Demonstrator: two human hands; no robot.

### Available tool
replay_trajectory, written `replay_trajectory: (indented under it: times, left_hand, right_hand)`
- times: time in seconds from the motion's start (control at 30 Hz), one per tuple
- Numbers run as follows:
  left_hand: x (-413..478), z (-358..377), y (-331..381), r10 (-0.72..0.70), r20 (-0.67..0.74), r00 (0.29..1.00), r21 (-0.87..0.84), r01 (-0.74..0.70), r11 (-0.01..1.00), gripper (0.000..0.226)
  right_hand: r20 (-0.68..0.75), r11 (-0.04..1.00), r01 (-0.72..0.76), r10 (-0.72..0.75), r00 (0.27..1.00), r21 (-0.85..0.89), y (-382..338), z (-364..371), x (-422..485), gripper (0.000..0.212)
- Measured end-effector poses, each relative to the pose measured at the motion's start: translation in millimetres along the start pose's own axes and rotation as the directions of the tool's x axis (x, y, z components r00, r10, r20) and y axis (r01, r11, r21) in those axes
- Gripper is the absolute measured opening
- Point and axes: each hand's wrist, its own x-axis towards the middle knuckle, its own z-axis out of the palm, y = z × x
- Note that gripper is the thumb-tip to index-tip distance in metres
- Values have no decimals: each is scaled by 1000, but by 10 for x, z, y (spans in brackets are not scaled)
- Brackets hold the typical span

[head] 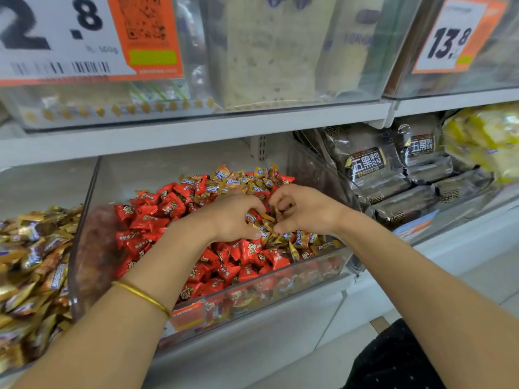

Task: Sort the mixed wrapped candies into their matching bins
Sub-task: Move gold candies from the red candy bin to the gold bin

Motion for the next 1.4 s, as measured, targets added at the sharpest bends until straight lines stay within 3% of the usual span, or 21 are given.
replay_trajectory:
  times: [0.13, 0.27, 0.5, 0.57, 0.7, 0.93, 1.03, 1.13, 1.23, 1.33, 1.4]
  left_hand:
    - [-21, 17, -9, -17, -53, 998, -44, 15, 999, 43]
    - [-57, 16, -36, -40, -44, 998, -39, 38, 999, 40]
    - [-75, 64, -22, -24, -122, 992, -63, 16, 998, 29]
    - [-77, 36, -42, -39, -156, 987, -104, 23, 994, 25]
    - [-112, -64, -87, -47, -223, 974, -183, 5, 983, 21]
    - [-151, -137, -136, -192, -344, 919, -410, 37, 911, 16]
    - [-134, -144, -125, -298, -348, 889, -570, 52, 820, 14]
    - [-131, -163, -104, -380, -293, 877, -786, 6, 619, 26]
    - [-123, -162, -114, -383, -202, 901, -893, -9, 451, 26]
    - [-102, -147, -128, -380, -176, 908, -910, -2, 416, 20]
    - [-101, -135, -134, -366, -213, 906, -853, 10, 522, 22]
  right_hand:
    - [41, 945, 76, -67, 997, -317, 14, 84, 95, 70]
    - [32, 916, 96, -90, 995, -390, 4, 156, 99, 54]
    - [-78, 990, 57, -67, 995, -131, -14, 85, 41, 24]
    - [-104, 998, 18, -12, 995, 52, -12, 56, 42, 20]
    - [-103, 907, -64, 116, 988, 416, 3, -28, 17, 25]
    - [-46, 770, -151, 228, 973, 620, 2, -40, 26, 28]
    - [-72, 834, -141, 211, 975, 534, -25, -22, 27, 24]
    - [-66, 960, -96, 118, 991, 264, -56, 53, 17, 14]
    - [-55, 999, 18, -15, 998, 45, -58, 170, 64, 17]
    - [17, 982, 106, -105, 994, -154, -26, 246, 143, 36]
    - [41, 966, 131, -125, 991, -222, -15, 297, 179, 41]
